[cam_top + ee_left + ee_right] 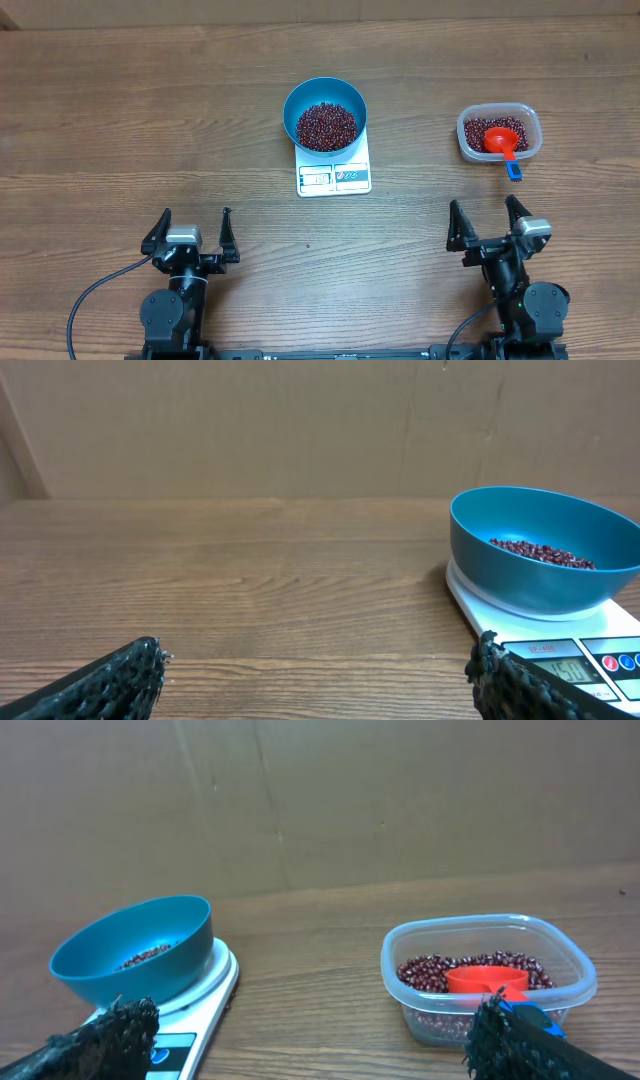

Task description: Scoop item into bowl and weigh 150g on scale

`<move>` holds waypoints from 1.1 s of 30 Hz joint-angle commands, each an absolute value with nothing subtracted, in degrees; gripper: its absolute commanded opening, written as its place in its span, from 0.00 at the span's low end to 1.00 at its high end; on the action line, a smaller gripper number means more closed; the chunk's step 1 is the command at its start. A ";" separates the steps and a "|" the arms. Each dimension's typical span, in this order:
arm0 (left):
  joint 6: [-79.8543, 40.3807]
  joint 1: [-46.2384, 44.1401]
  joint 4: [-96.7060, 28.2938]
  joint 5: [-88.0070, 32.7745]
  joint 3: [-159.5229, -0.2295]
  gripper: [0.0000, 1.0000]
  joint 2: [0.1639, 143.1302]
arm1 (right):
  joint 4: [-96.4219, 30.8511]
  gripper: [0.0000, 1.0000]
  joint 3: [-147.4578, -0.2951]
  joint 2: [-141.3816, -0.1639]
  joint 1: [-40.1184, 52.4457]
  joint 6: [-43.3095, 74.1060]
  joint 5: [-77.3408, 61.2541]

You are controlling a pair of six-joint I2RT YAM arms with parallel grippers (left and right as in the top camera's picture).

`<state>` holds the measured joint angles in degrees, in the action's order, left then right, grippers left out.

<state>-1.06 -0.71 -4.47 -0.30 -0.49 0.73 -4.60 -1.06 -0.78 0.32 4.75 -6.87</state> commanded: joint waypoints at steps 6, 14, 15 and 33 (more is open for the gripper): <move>0.03 -0.38 -4.47 -0.93 -0.25 1.00 0.23 | -4.67 1.00 -0.47 -0.12 1.06 -0.43 -4.54; 0.03 -0.38 -4.47 -0.93 -0.25 1.00 0.23 | -4.69 1.00 -0.47 -0.12 1.06 -2.33 -4.47; 0.03 -0.38 -4.47 -0.93 -0.25 1.00 0.23 | -4.69 1.00 -0.47 -0.12 1.06 -3.27 -4.49; 0.03 -0.38 -4.47 -0.93 -0.25 1.00 0.23 | -5.04 1.00 -0.49 -0.12 1.06 -3.33 -1.06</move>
<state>-1.06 -0.71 -4.47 -0.30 -0.49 0.73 -5.19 -1.06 -0.78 0.80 -3.03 -1.93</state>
